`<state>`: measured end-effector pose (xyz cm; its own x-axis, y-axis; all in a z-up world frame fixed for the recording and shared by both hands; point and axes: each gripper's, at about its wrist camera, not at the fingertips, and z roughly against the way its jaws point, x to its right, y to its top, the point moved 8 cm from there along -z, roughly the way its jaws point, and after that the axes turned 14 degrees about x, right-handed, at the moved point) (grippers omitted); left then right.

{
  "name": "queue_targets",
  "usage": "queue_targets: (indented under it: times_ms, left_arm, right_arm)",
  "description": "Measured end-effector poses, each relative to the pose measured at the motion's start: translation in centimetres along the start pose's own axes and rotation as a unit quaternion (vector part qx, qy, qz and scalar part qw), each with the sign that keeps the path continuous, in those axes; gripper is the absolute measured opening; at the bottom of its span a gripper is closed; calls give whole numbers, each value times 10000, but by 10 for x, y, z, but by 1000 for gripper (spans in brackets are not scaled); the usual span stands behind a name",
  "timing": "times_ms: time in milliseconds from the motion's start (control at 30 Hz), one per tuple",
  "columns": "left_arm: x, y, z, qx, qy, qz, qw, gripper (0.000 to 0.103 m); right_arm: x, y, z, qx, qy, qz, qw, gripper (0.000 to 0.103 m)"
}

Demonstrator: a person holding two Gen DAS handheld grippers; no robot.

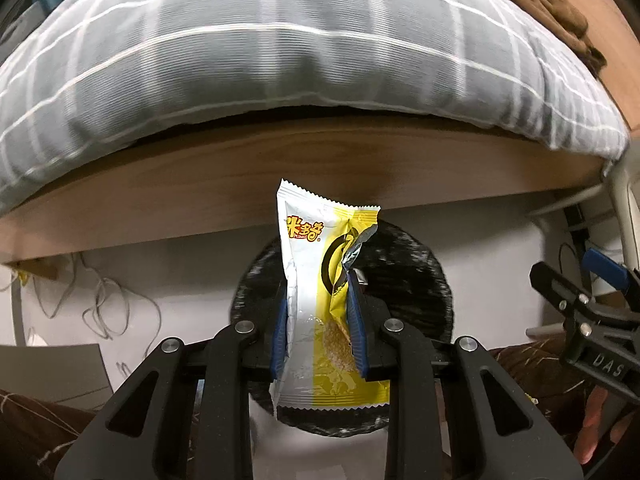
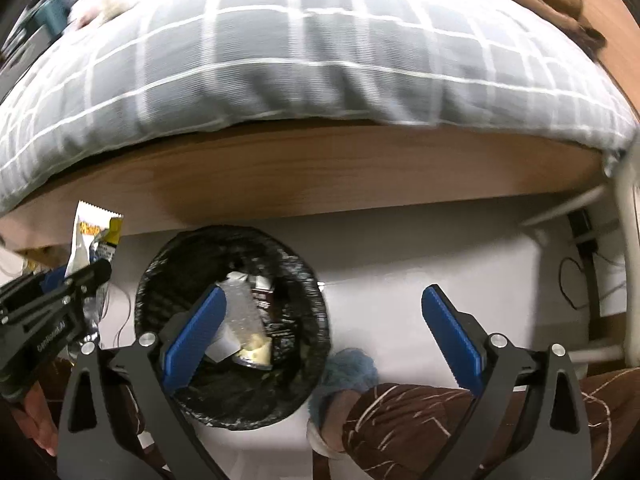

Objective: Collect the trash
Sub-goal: 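Open the right tool over the bin while the left tool drops the yellow packet in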

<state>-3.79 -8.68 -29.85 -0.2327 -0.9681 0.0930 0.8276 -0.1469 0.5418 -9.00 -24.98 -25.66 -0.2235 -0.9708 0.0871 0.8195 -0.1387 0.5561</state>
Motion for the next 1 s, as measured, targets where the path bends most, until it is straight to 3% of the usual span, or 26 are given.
queue_targets:
  times_ms: [267,433,633,800,1000]
  left_arm:
    - [25,0,1,85,90,-409,9991,31]
    - [19,0,4,122,225,-449,9987,58]
    - [8,11,18,361,352,-427,9978,83]
    - [-2,30,44,768,374,-385,9956,97]
    - [-9,54,74,1158,407,-285,9920,97]
  right_arm:
    - [20,5,5,119,-63,-233,9996,94]
    - [13,11,10,216,-53,-72,9997,94]
    - [2,24,24,509,-67,184,9985,94]
    - [-2,42,43,868,-8,210,9960,94]
    - [-5,68,62,1322,80,199,9910,94]
